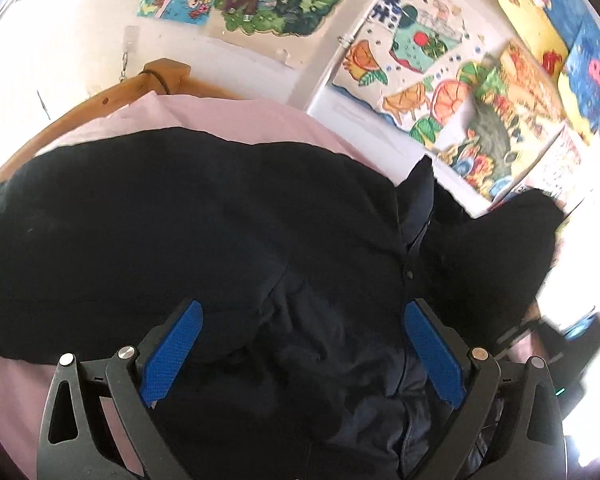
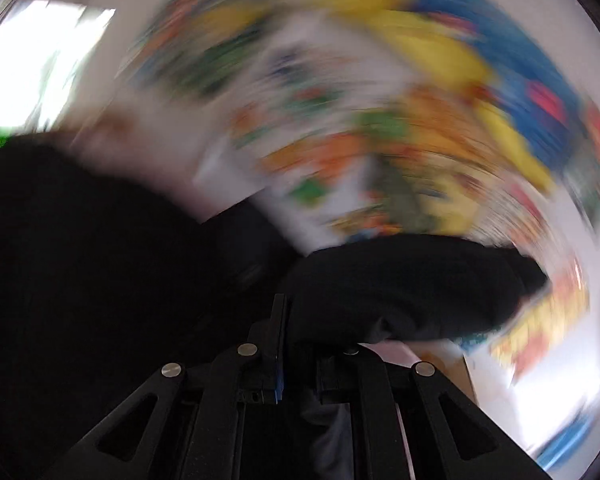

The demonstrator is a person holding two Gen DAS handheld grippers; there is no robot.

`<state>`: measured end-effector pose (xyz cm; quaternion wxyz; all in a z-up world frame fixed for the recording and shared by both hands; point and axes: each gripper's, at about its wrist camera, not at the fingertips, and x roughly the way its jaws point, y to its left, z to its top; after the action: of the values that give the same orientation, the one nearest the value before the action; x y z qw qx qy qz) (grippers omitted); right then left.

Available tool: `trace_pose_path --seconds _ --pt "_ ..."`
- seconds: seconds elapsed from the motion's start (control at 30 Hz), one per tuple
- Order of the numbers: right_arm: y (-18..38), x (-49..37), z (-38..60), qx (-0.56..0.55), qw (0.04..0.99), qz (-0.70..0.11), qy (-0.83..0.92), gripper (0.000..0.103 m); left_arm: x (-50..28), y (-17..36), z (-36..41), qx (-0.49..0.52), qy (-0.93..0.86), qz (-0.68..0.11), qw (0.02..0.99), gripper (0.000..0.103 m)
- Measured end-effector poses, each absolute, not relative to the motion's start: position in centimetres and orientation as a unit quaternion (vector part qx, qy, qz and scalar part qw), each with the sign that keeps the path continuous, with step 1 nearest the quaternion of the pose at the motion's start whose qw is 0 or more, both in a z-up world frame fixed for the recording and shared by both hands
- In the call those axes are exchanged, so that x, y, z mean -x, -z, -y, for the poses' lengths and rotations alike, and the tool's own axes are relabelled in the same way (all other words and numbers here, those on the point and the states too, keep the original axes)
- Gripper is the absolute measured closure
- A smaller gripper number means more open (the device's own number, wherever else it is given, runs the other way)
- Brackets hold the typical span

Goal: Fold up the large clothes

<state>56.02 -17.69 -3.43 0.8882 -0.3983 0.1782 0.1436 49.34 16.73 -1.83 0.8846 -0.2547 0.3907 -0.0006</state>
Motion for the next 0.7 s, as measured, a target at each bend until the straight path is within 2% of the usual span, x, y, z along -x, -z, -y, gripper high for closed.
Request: trace_pose_path --seconds 0.07,0.2,0.37,0.47,0.6,0.7 --pt "8.4 -55.0 15.8 0.47 0.841 -0.213 -0.165 0.093 -49.6 2.7 -17.4 0.282 0.033 -0.38 0.88 0.004" --pt "13.5 -53.9 15.5 0.502 0.81 -0.246 -0.179 0.093 -50.6 4.7 -17.5 0.327 0.118 -0.376 0.859 0.004" --pt "14.6 -53.1 16.1 0.504 0.8 -0.258 -0.198 0.09 -52.6 5.3 -16.4 0.317 0.179 -0.376 0.852 0.004" --pt "14.9 -53.7 16.4 0.491 0.803 -0.269 -0.205 0.088 -54.0 6.3 -16.1 0.309 0.138 -0.409 0.848 0.004" --pt "15.1 -53.5 17.0 0.468 0.809 -0.284 -0.215 0.074 -53.7 7.6 -16.7 0.287 0.089 -0.434 0.85 0.004" --pt "14.5 -53.3 17.9 0.429 0.821 -0.302 -0.225 0.058 -53.5 7.6 -16.8 0.285 0.087 -0.437 0.848 0.005"
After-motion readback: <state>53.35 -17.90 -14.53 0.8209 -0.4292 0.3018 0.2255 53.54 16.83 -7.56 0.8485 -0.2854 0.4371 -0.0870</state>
